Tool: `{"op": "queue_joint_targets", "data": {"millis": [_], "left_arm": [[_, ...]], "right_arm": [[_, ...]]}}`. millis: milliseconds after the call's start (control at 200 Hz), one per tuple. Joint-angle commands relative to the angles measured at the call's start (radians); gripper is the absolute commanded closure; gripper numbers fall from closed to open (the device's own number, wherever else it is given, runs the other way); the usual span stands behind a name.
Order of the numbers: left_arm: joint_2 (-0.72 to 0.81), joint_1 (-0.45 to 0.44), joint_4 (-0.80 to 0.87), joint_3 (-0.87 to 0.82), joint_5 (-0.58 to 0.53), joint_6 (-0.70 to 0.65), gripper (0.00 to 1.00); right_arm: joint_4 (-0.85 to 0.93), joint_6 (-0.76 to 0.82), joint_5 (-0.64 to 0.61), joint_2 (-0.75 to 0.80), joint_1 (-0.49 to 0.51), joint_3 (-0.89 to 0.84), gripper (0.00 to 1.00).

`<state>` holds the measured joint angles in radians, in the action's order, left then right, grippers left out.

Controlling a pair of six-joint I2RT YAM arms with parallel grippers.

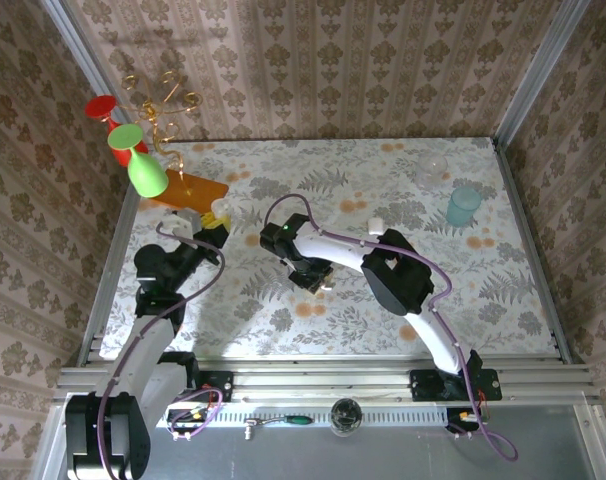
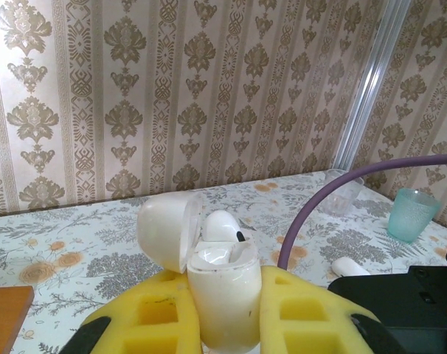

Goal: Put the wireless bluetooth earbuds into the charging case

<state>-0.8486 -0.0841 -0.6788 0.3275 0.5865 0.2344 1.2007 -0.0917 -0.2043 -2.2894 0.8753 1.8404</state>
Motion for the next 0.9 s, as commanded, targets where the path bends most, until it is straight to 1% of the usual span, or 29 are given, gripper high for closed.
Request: {"op": "queue_joint_targets", "data": {"millis": [0,100,365,470,645,720,785,895], "left_arm": [[-0.004,0.004,-0.020,0.008,0.033,-0.018,0.93],[-0.002,0.004,-0.020,0.008,0.035,-0.017,0.93],[-0.004,0.004,-0.022,0.002,0.030,-0.014,0.93],[-0.009,0.004,-0.026,0.004,0.032,-0.015,0.93],[-0.017,0.002,-0.028,0.008,0.038,-0.031,0.93],[-0.029,-0.007,-0.027,0.010,0.036,-0.046,0.93],[-0.043,-0.025,-0.030,0.014,0.028,-0.070,0.93],[-0.079,-0.087,-0.046,0.025,-0.009,-0.125,0.93]], "right_arm": [[0.078,0.018,-0.017,-0.041,0.003,0.040,0.69],[0.087,0.019,-0.009,-0.039,0.003,0.043,0.67],[0.104,0.021,0.024,-0.027,0.002,0.028,0.68],[0.082,0.019,0.031,-0.030,-0.002,0.017,0.73],[0.054,0.005,0.031,-0.031,-0.006,0.003,0.76],[0.028,-0.007,0.034,0.001,-0.012,-0.014,0.76],[-0.020,-0.022,0.063,0.050,-0.024,-0.047,0.77],[-0.141,-0.070,0.136,0.168,-0.060,-0.139,0.77]]}}
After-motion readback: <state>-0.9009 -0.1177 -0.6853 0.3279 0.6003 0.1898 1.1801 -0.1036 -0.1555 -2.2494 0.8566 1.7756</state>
